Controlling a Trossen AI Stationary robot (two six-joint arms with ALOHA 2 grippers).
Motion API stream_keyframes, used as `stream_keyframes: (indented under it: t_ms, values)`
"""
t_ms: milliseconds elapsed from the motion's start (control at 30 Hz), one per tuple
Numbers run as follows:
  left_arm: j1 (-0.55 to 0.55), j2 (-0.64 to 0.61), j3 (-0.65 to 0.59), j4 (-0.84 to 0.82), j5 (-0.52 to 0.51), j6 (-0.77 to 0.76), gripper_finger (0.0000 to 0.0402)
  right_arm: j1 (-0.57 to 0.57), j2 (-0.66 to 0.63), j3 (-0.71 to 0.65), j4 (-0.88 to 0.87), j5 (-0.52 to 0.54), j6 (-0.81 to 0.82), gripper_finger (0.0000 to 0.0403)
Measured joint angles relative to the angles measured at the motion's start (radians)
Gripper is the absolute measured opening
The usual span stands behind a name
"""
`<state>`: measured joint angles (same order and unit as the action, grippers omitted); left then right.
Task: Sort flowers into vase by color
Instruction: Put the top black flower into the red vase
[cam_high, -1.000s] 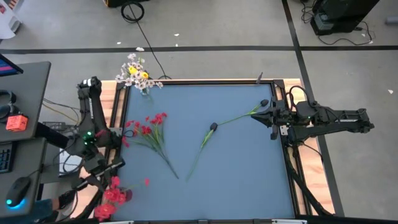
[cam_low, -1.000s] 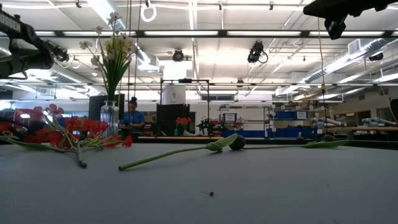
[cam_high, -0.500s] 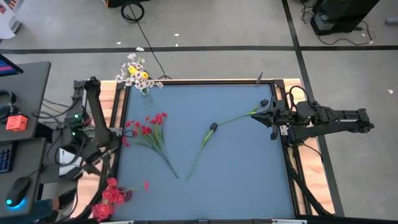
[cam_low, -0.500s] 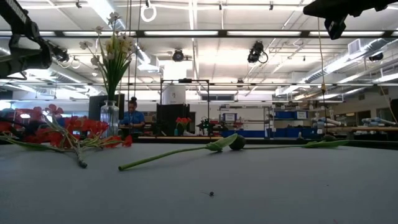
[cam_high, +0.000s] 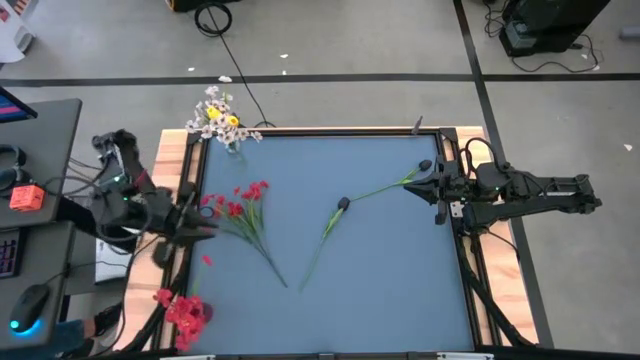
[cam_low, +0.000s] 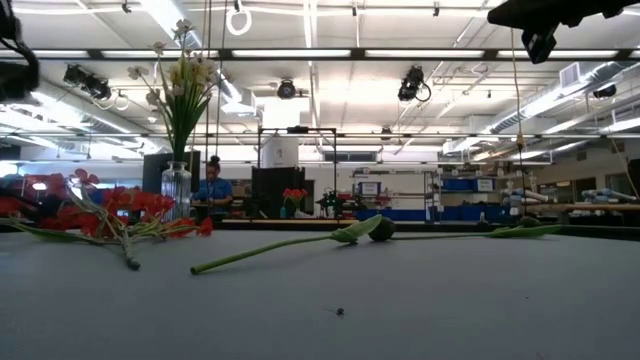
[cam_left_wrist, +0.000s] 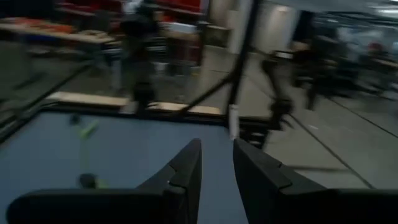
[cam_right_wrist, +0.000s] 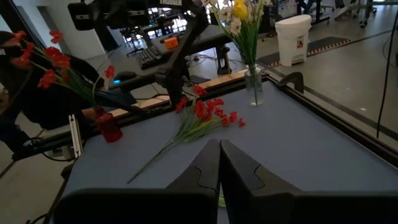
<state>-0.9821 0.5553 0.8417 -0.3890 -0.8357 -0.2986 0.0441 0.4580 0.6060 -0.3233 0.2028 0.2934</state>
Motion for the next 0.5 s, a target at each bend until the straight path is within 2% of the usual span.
stream_keyframes:
  t_ms: [267,500]
  values:
    - [0.318,0.120,0.002,0.053,0.183,-0.075,0.0098,0.000,0.000,0.000,0.000,0.000,0.000,0.0019]
    - [0.553,0.222,0.001,0.124,0.299,-0.084,0.0098,0.000,0.000,0.000,0.000,0.000,0.000,0.0019]
